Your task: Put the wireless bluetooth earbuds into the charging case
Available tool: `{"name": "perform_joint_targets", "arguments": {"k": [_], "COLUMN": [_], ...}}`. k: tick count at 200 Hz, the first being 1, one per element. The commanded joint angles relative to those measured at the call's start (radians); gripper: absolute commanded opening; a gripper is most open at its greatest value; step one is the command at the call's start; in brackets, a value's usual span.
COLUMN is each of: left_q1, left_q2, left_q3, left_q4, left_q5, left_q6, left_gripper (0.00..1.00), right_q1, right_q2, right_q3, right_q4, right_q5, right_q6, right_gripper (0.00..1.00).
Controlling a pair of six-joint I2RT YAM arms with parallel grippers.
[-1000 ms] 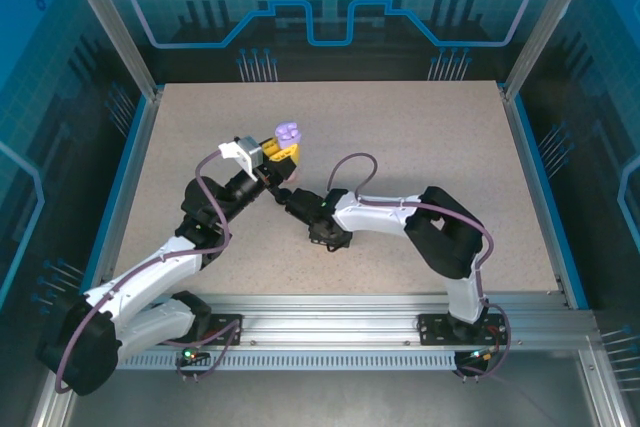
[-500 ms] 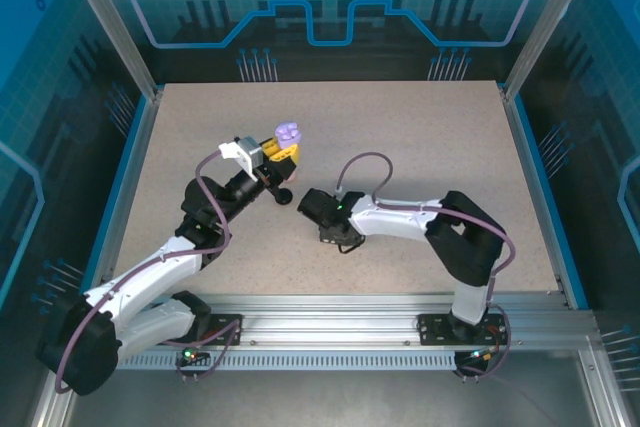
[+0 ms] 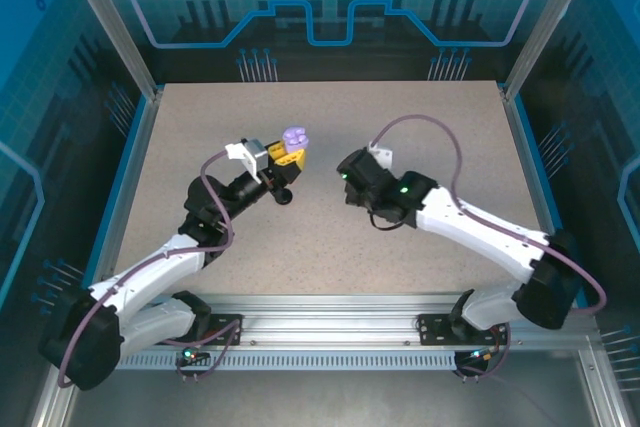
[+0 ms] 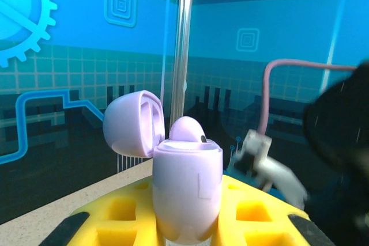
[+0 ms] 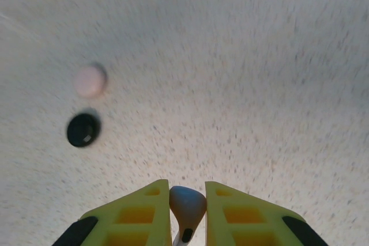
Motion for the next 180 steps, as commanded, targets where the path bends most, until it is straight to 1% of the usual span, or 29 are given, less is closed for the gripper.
{"name": "perform_joint_targets", "arguments": {"k": [1, 29, 72, 106, 146, 180], "left_q1": [-0.011, -0.026, -0.054, -0.059, -0.065, -0.067], "left_q2": [0.011, 0.039, 0.082, 0.113, 0.153, 0.167], "left_q3": [0.014, 0.020, 0.055, 0.087, 0.119, 0.137], "left_q4": [0.067, 0.109, 0.122, 0.117, 0.131, 0.128], "left_q5": [0.050, 0.052, 0.068, 0.091, 0.107, 0.115], "left_q6": [0.025, 0.042, 0.080, 0.089, 0.089, 0.089], "left_gripper": [0.00, 0.00, 0.00, 0.00, 0.00, 0.00], "right_q1": [-0.031, -0.058, -0.063, -0.063, -0.056, -0.040], "right_q2": [-0.084, -0.140, -0.162, -0.171, -0.187, -0.187], "right_q3": [0.069, 0.138, 0.237, 0.264, 0.247, 0.227], "right_q4": [0.018, 0.074, 0.161, 0.246, 0.340, 0.384], "right_q5": [0.019, -0.037, -0.136, -0.229, -0.330, -0.360], "right_q6": [-0.144, -0.251, -0.382, -0.459, -0.520, -0.538], "right_gripper": [0.18, 0.18, 0.18, 0.18, 0.18, 0.19]}}
